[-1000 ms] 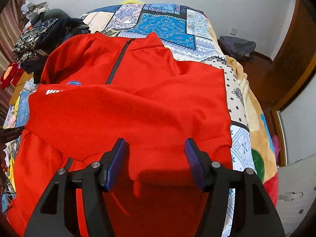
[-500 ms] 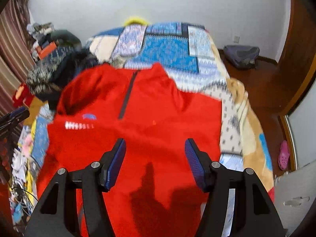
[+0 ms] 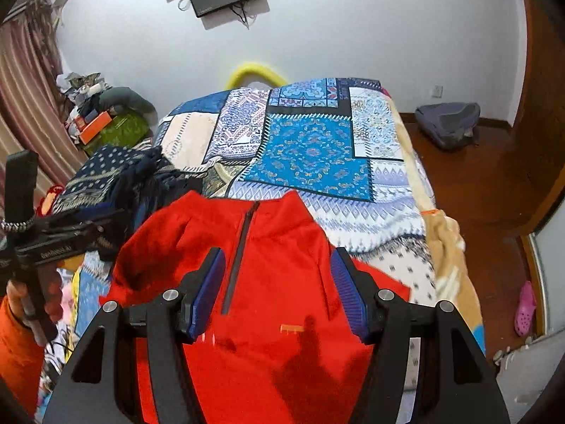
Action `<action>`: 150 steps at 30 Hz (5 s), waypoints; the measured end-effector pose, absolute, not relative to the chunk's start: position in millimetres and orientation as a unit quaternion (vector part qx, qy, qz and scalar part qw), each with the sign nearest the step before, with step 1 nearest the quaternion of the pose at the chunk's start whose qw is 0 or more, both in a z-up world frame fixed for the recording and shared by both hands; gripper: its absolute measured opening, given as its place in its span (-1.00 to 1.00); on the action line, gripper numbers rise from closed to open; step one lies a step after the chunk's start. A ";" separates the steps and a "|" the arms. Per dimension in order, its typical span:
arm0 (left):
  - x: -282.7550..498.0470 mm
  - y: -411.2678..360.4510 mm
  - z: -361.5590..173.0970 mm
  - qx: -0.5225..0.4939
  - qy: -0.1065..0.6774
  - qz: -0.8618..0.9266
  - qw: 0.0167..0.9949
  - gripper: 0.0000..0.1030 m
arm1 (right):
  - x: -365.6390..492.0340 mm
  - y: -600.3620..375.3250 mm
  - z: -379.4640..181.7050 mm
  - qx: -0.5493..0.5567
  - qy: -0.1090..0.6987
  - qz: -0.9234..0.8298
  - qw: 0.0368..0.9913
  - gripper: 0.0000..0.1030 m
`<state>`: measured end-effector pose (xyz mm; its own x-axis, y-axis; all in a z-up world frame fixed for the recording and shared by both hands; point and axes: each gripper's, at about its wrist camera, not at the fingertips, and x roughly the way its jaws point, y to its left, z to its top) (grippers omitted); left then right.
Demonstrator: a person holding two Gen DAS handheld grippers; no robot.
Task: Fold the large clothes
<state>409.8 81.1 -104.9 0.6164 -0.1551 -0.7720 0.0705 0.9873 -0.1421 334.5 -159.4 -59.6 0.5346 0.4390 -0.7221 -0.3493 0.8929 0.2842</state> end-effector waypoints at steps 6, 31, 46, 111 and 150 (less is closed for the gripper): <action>468.0 88.0 -142.6 -0.057 0.494 -0.034 0.867 0.30 | 394.0 -142.3 -89.2 0.073 0.465 0.228 0.852 0.13; 508.8 75.1 -219.6 0.008 0.548 0.041 0.836 -0.08 | 464.7 -91.4 -197.1 0.066 0.564 0.222 0.793 -0.74; 411.5 47.7 -143.7 -0.003 0.470 -0.057 0.881 -1.00 | 348.8 -135.4 -82.6 0.055 0.444 0.270 0.853 -0.76; 258.4 207.0 -186.8 -0.264 0.398 -0.025 0.878 -0.92 | 235.7 -227.1 -111.3 0.176 0.414 0.174 0.876 -0.94; 211.5 96.0 -235.2 -0.186 0.516 -0.110 0.829 -0.65 | 174.9 -137.3 -165.5 0.117 0.518 0.263 0.806 -0.46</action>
